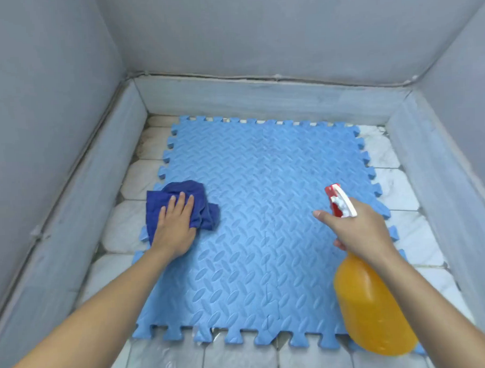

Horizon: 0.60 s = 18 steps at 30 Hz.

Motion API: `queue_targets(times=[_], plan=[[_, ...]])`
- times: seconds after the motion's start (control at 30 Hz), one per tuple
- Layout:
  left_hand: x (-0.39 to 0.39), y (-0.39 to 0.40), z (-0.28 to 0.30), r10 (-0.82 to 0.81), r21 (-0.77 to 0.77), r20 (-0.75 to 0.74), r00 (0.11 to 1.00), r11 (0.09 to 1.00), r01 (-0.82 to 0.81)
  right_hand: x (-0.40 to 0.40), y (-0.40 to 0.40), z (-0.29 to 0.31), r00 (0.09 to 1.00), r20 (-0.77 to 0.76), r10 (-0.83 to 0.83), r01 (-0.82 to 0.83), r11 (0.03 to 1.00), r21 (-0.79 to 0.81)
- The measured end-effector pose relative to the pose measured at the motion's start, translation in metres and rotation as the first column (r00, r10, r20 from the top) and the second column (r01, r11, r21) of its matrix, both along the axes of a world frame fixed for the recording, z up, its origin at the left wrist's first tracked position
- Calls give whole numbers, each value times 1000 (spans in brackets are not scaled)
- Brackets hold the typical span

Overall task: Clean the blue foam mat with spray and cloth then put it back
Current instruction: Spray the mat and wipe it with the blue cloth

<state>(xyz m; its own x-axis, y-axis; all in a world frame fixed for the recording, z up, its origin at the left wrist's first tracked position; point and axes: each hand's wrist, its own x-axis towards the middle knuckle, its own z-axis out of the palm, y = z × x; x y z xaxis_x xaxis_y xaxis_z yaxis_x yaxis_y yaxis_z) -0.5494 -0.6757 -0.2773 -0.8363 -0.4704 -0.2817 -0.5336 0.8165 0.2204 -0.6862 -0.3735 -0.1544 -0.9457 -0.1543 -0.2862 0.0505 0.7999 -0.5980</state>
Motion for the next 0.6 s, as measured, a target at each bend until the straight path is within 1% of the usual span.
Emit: queue_targets(times=[0.07,0.17,0.27,0.37,0.43,0.6], plan=[[8,-5,0,-29,7,5,1000,1000,29,21,-10,0,989,17,148,-149,988,34],[18,-14,0,-51,13,-3,999,999,51,54,-18,-10,934,55,353,-358,923,140],[26,-17,-3,-69,-21,2,998,997,69,84,-19,-17,879,126,460,-472,876,95],[27,-17,-4,-78,-26,5,997,997,78,96,-17,-20,747,172,642,-661,745,88],[26,-17,-4,-76,-19,10,997,997,76,101,-16,-20,695,188,694,-715,695,75],[25,-16,-2,-72,-12,22,997,997,72,108,-10,-15,650,216,729,-757,645,102]])
